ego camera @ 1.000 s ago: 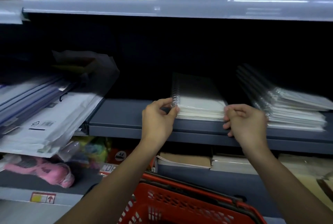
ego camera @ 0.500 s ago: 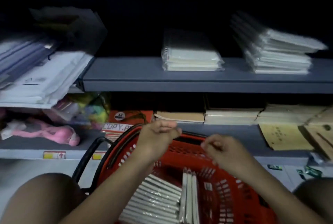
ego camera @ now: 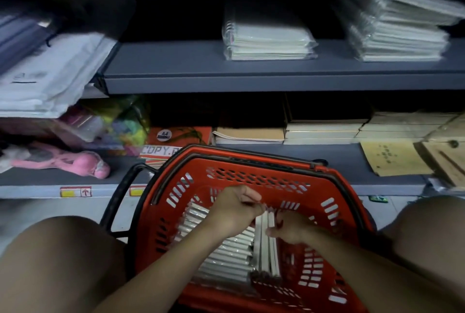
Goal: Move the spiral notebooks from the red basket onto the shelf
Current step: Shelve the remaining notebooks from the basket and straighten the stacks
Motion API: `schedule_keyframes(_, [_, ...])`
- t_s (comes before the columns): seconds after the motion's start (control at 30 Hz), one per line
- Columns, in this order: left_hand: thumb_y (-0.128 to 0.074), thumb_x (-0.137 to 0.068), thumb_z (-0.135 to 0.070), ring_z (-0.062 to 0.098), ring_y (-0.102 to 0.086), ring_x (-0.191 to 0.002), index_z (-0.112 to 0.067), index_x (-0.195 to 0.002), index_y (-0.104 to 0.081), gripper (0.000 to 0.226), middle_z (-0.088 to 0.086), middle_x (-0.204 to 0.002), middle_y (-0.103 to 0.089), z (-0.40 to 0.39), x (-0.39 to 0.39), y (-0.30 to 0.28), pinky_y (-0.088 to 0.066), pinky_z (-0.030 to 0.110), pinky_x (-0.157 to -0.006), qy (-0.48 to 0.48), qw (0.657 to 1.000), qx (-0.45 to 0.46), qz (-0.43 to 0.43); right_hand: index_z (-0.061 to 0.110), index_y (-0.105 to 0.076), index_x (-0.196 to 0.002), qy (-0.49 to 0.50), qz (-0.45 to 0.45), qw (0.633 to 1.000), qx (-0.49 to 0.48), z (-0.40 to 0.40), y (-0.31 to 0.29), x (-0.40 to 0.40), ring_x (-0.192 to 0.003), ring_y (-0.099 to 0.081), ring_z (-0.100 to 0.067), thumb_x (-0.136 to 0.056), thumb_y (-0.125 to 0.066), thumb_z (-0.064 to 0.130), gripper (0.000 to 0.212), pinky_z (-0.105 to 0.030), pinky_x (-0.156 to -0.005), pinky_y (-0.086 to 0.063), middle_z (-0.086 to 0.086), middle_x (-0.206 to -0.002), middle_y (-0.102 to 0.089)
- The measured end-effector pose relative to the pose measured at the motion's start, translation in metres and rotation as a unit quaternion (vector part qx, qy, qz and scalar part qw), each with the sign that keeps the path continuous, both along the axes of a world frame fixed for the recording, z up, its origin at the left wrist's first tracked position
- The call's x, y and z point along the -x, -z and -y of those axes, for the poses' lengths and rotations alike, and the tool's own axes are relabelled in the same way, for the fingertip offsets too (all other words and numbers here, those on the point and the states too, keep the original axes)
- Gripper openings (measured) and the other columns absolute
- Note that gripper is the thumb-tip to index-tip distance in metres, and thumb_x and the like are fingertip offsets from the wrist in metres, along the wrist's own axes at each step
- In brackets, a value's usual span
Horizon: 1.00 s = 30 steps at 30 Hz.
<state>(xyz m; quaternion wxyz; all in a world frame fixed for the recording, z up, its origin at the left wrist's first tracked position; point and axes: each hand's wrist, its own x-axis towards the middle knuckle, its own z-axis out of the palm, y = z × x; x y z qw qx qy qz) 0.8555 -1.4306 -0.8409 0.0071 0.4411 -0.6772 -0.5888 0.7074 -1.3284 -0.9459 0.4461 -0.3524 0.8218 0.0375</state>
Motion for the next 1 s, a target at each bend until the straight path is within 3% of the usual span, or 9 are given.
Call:
schedule_keyframes(0.1, [-0.075, -0.087, -0.020, 0.009, -0.064, -0.081, -0.023, -0.095, -0.069, 0.010, -0.005, -0.093, -0.069, 0.001, 0.000, 0.003, -0.048, 0.018, -0.072, 0.024, 1.000, -0.007, -0.004, 0.013, -0.059, -0.119, 0.044, 0.061, 0.997, -0.018, 0.004, -0.002, 0.004, -0.075, -0.069, -0.017, -0.088, -0.065, 0.052, 0.051, -0.023, -0.060, -0.050, 0.000, -0.092, -0.071])
schedule_keyframes(0.2, [-0.076, -0.086, -0.022, 0.016, -0.068, -0.089, -0.022, -0.096, -0.070, 0.012, -0.001, -0.098, -0.071, 0.002, -0.001, 0.006, -0.054, 0.027, -0.083, 0.042, 0.999, -0.014, -0.011, 0.019, -0.050, -0.133, 0.084, 0.096, 0.990, -0.054, 0.001, -0.004, 0.011, -0.084, -0.069, -0.017, -0.087, -0.066, 0.054, 0.060, -0.030, -0.076, -0.056, 0.007, -0.089, -0.068])
schedule_keyframes(0.27, [-0.076, -0.086, -0.024, 0.016, -0.069, -0.088, -0.022, -0.096, -0.070, 0.011, 0.001, -0.101, -0.073, 0.003, -0.002, 0.007, -0.053, 0.027, -0.084, 0.052, 0.998, -0.011, -0.015, 0.018, -0.046, -0.138, 0.114, 0.118, 0.984, -0.065, -0.004, -0.003, 0.022, -0.092, -0.070, -0.022, -0.087, -0.067, 0.052, 0.065, -0.039, -0.085, -0.056, 0.004, -0.097, -0.069])
schedule_keyframes(0.4, [-0.076, -0.085, -0.029, 0.017, -0.071, -0.082, -0.029, -0.085, -0.070, 0.006, -0.001, -0.102, -0.075, 0.003, -0.004, 0.014, -0.055, 0.031, -0.084, 0.043, 0.998, -0.009, -0.037, 0.014, -0.042, -0.144, 0.160, 0.134, 0.974, -0.083, -0.009, -0.008, 0.032, -0.084, -0.068, -0.027, -0.093, -0.066, 0.030, 0.059, -0.038, -0.072, -0.060, -0.015, -0.135, -0.059])
schedule_keyframes(0.57, [-0.073, -0.088, -0.033, 0.014, -0.068, -0.076, -0.025, -0.090, -0.073, 0.008, -0.002, -0.094, -0.076, 0.003, -0.005, 0.020, -0.052, 0.027, -0.074, 0.052, 0.998, -0.009, -0.021, 0.003, -0.063, -0.105, 0.222, -0.003, 0.975, -0.015, -0.025, -0.008, 0.035, -0.079, -0.071, -0.029, -0.084, -0.061, 0.018, 0.025, -0.040, -0.066, -0.064, -0.015, -0.093, -0.069])
schedule_keyframes(0.67, [-0.070, -0.091, -0.025, 0.012, -0.063, -0.067, -0.023, -0.088, -0.069, 0.003, -0.002, -0.083, -0.071, 0.003, -0.007, 0.020, -0.046, 0.020, -0.062, 0.057, 0.998, -0.012, -0.013, 0.007, -0.056, -0.068, 0.160, -0.045, 0.986, 0.030, -0.028, -0.034, 0.041, -0.064, -0.065, -0.025, -0.080, -0.064, 0.018, 0.018, -0.030, -0.054, -0.054, -0.011, -0.070, -0.062])
schedule_keyframes(0.77, [-0.067, -0.093, -0.022, 0.014, -0.061, -0.067, -0.021, -0.090, -0.066, 0.003, 0.003, -0.087, -0.071, 0.001, -0.015, 0.020, -0.047, 0.021, -0.062, 0.068, 0.997, -0.020, -0.007, 0.005, -0.057, -0.065, 0.142, -0.070, 0.985, 0.071, -0.036, -0.075, 0.046, -0.071, -0.071, -0.032, -0.078, -0.067, 0.020, 0.022, -0.041, -0.064, -0.060, -0.018, -0.073, -0.069])
schedule_keyframes(0.93, [-0.064, -0.093, -0.014, 0.016, -0.061, -0.070, -0.015, -0.096, -0.068, 0.005, 0.004, -0.087, -0.071, -0.005, -0.035, 0.022, -0.050, 0.026, -0.060, 0.076, 0.996, -0.050, 0.008, 0.011, -0.058, -0.060, 0.216, 0.032, 0.958, 0.187, -0.078, -0.158, 0.049, -0.055, -0.060, -0.013, -0.088, -0.063, 0.003, 0.029, -0.027, -0.055, -0.051, 0.002, -0.055, -0.061])
schedule_keyframes(1.0, [-0.064, -0.093, -0.017, 0.016, -0.062, -0.072, -0.014, -0.100, -0.068, 0.008, 0.004, -0.091, -0.072, -0.009, -0.039, 0.019, -0.052, 0.028, -0.065, 0.079, 0.996, -0.045, 0.013, 0.004, -0.066, -0.068, 0.226, 0.078, 0.937, 0.255, -0.089, -0.180, 0.045, -0.066, -0.067, -0.022, -0.089, -0.062, -0.003, 0.023, -0.042, -0.070, -0.058, -0.007, -0.064, -0.069])
